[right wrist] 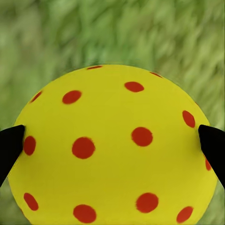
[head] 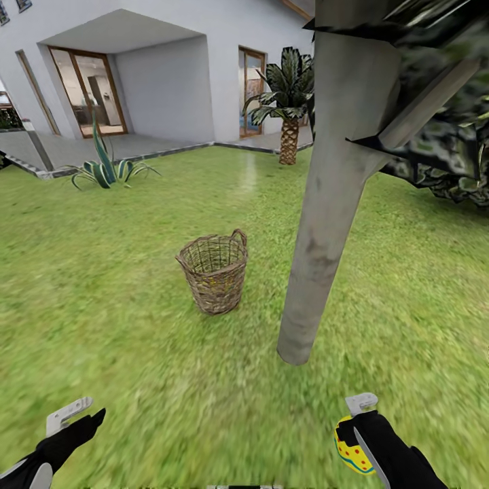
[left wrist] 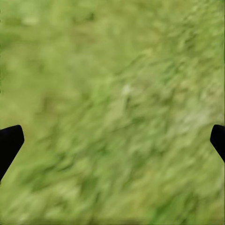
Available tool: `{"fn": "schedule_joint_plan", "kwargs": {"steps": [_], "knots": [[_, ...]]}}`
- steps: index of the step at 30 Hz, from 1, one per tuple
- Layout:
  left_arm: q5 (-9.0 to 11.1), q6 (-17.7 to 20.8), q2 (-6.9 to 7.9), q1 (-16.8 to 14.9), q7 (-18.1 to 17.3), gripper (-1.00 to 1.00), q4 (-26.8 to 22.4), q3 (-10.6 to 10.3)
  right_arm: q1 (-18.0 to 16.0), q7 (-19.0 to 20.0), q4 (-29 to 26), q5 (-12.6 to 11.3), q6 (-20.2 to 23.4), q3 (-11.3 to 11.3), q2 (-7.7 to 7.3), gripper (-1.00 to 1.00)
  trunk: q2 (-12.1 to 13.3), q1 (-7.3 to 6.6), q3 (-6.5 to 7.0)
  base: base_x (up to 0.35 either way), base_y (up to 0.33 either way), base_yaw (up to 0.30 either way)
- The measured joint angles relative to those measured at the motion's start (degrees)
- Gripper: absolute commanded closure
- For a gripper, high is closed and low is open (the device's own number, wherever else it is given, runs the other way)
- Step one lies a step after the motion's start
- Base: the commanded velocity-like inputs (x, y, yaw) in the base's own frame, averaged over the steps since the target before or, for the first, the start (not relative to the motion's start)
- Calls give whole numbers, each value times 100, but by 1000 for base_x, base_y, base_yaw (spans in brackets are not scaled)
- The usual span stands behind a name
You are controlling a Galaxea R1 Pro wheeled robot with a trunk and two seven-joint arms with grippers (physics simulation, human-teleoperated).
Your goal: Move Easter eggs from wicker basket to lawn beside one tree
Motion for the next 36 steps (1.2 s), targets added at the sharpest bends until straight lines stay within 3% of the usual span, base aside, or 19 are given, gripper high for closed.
{"fn": "schedule_joint_plan", "kwargs": {"steps": [36], "knots": [[9, 1, -10, 0, -7, -100, -65, -4, -1, -1, 0, -4, 0, 0, 0, 100, -49, 93, -798, 0, 0, 0]]}}
